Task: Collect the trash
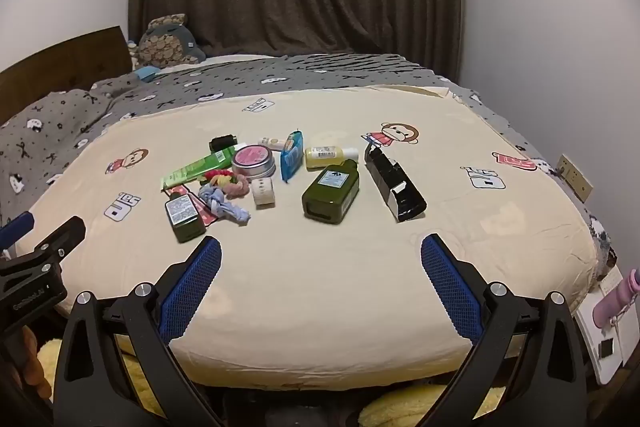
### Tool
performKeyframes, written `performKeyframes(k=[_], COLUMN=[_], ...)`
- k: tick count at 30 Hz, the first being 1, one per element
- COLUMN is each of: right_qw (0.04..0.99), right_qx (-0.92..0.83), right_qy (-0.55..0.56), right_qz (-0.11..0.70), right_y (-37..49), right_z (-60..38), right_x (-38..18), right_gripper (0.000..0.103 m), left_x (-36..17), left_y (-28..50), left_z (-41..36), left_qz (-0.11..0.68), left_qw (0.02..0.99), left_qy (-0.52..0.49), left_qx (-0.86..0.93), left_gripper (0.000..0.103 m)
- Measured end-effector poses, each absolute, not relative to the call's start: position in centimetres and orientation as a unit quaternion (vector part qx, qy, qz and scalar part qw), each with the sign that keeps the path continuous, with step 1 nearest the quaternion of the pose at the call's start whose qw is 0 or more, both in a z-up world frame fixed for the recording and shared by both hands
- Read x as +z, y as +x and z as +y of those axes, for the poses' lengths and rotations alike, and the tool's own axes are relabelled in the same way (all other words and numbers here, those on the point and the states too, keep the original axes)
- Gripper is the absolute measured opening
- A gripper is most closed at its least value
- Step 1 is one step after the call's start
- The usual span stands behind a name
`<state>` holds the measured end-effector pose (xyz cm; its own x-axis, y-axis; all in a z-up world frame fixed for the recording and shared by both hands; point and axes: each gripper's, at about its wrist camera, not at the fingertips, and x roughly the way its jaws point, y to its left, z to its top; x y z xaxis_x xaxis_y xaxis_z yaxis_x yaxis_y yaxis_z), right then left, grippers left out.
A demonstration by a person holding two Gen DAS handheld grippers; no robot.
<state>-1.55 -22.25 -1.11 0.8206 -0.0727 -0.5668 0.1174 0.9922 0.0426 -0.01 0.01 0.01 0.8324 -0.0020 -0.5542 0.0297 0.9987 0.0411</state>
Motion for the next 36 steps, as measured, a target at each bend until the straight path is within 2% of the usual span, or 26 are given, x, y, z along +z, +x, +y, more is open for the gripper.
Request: performKeyframes(k=[36], right_qw=[0.959], right_qx=[-0.059], right_qy=[0.027], right_qz=[0.277], right_y=[-2.02], right_z=[-22.05], right_x=[-0.69], right_gripper=[0.100], left_x=[0.41], left_y=[-0.01], left_z=[-0.09], left_qz=[0.285], left_qw=[0.958], left_qy=[0.024], left_qx=[-0.011], left_gripper=[0.095])
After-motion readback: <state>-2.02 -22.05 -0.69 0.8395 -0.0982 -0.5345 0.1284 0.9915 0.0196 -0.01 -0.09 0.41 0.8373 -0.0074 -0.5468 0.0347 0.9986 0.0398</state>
